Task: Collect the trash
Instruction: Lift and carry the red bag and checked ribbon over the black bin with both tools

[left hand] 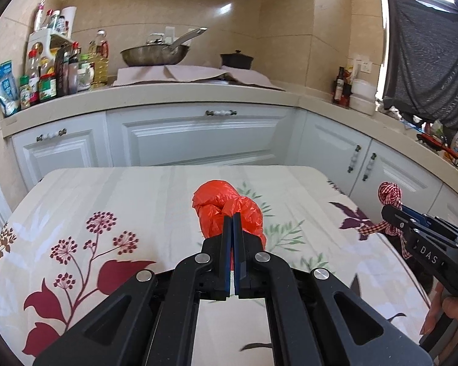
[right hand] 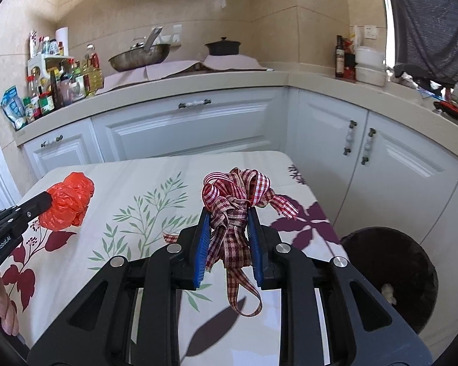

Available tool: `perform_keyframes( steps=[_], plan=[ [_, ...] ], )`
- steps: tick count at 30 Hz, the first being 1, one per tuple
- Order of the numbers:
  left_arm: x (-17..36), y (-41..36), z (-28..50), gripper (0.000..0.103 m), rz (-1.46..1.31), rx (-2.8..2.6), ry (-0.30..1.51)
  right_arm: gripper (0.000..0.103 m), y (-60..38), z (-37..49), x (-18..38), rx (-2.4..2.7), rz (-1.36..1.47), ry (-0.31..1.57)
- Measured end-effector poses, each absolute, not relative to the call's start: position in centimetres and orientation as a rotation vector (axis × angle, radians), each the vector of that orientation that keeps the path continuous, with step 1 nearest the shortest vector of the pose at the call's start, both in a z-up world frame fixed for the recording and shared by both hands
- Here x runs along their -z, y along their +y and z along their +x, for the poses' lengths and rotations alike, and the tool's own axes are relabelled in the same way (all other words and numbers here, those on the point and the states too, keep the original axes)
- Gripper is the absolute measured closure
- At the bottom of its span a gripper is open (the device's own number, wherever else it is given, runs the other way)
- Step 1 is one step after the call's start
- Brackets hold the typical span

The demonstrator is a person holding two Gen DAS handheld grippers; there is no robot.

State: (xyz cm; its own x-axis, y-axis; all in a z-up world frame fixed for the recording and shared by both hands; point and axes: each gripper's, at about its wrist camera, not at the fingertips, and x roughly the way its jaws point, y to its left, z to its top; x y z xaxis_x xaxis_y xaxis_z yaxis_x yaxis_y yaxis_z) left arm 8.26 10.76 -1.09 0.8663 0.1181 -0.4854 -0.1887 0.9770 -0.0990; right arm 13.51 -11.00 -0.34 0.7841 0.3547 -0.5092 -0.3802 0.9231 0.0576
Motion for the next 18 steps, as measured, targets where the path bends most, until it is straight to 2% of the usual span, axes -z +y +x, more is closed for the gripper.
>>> perform_keyframes(
  steps=[18],
  plan=[
    [0.1,1.1,8.8,0.102,-0.069,0.014,0.476,0.08,-20.9,11.6,0.1,-0.233,0.017,0.501]
  ],
)
